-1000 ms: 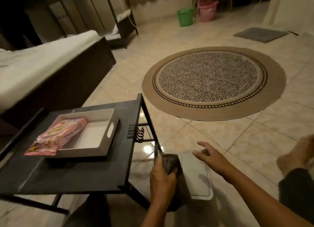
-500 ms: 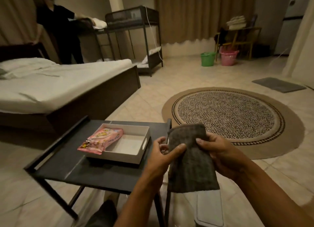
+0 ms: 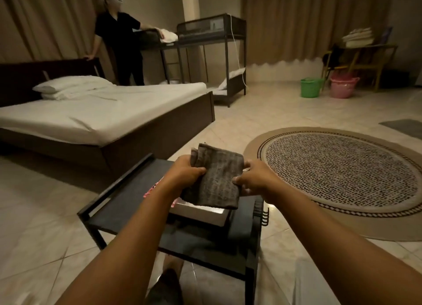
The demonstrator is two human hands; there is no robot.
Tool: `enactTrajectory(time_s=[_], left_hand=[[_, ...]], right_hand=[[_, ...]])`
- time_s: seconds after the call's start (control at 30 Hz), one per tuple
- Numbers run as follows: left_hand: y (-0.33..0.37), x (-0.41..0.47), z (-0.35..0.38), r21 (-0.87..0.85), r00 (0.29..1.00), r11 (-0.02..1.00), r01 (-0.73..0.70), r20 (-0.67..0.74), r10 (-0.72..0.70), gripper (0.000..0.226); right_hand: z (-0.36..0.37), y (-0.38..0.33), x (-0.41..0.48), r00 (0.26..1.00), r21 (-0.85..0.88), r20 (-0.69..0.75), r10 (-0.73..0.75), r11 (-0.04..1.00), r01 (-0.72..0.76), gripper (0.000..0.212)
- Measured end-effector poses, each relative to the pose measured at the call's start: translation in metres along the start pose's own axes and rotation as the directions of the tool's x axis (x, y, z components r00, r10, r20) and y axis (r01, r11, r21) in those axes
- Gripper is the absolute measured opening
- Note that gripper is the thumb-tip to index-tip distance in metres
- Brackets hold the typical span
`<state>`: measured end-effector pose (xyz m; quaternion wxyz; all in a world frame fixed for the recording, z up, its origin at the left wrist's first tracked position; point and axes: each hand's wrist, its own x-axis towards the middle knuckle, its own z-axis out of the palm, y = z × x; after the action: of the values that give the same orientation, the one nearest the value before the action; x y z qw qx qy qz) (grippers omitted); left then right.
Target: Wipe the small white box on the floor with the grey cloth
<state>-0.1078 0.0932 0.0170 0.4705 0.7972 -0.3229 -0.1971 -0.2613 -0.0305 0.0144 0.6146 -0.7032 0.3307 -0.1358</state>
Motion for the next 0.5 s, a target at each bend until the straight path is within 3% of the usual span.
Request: enactTrajectory(time_s=[0.1,0.17,0.27,0.4,0.5], left_hand=[[-0.018,0.034,-0.003,0.214,0.998,0.975,0.056,-0.013,-0.055,0.019],[-0.027,0.050,0.000,0.329,0.997,0.942,0.073,-0.032,-0.066,0.025],[-0.038,0.067,0.009,0.434,0.999,0.900,0.045,-0.019,-0.041,0.030],[-0.050,0.081,0.022,0.538,1.000,0.843,0.011,-0.005,-0.009,0.026],[-0.055,0.085,0.029,0.616,1.000,0.788,-0.020,0.026,0.005,0.022]], right_hand=[[0.018,0.007,0.027,0.997,-0.110,-0.072,-0.002,0.994,-0.006,0.056],[0.028,0.013,0.041,0.993,-0.278,-0.103,-0.054,0.960,0.023,0.070],[0.037,0.022,0.059,0.985,-0.615,-0.123,-0.117,0.789,0.017,0.040],[0.046,0.029,0.070,0.976,-0.780,-0.123,-0.180,0.626,0.017,0.006],[0.049,0.034,0.072,0.979,-0.822,-0.109,-0.171,0.569,0.008,0.024]])
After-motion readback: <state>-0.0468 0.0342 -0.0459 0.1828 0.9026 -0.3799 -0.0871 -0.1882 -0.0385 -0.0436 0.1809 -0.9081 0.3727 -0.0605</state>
